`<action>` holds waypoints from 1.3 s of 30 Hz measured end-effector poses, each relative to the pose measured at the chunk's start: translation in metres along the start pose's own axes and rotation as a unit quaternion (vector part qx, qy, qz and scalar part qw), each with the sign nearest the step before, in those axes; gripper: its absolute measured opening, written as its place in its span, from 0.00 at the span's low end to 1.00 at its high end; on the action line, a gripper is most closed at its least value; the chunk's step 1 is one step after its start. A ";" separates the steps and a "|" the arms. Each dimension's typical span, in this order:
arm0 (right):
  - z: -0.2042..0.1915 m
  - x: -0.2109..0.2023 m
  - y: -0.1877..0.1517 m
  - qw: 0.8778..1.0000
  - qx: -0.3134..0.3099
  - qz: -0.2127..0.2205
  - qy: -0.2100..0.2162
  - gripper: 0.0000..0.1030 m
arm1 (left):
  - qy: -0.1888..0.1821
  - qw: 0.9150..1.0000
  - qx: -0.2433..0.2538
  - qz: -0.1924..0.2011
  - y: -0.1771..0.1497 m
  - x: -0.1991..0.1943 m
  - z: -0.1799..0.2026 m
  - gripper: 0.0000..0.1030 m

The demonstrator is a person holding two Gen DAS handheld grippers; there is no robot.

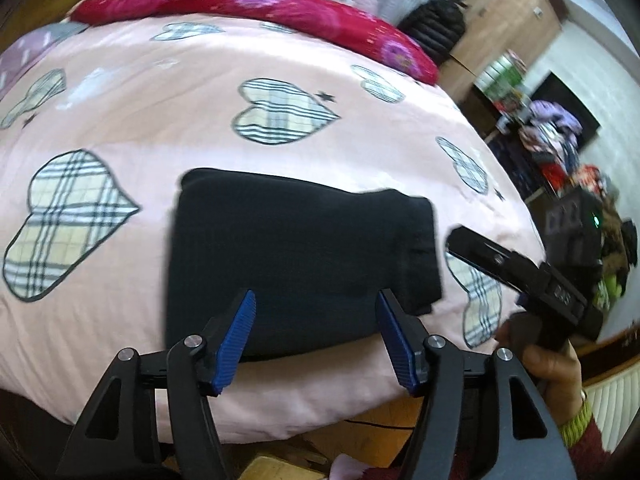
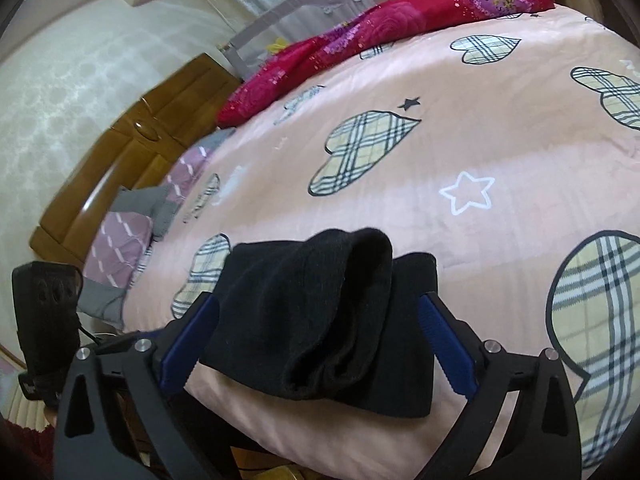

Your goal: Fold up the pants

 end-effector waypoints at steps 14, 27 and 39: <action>0.000 0.017 -0.011 0.998 0.033 -0.023 -0.044 0.97 | 0.008 0.995 -0.097 -0.007 0.007 0.002 -0.085 0.68; 0.014 0.031 -0.022 0.995 0.068 -0.046 -0.054 0.97 | 0.000 0.993 -0.112 -0.038 0.013 0.029 -0.103 0.68; 0.023 0.041 -0.027 0.994 0.076 -0.057 -0.055 0.97 | -0.007 0.992 -0.114 -0.056 0.018 0.051 -0.105 0.71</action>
Point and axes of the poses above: each gripper's, at about its wrist camera, not at the fingertips, and x roughly the way its jaws point, z to its right, y to its top, the point moved 9 cm from there along x, roughly the way its jaws point, and after that the axes turned 13 degrees about -z, right-handed, at the moved point
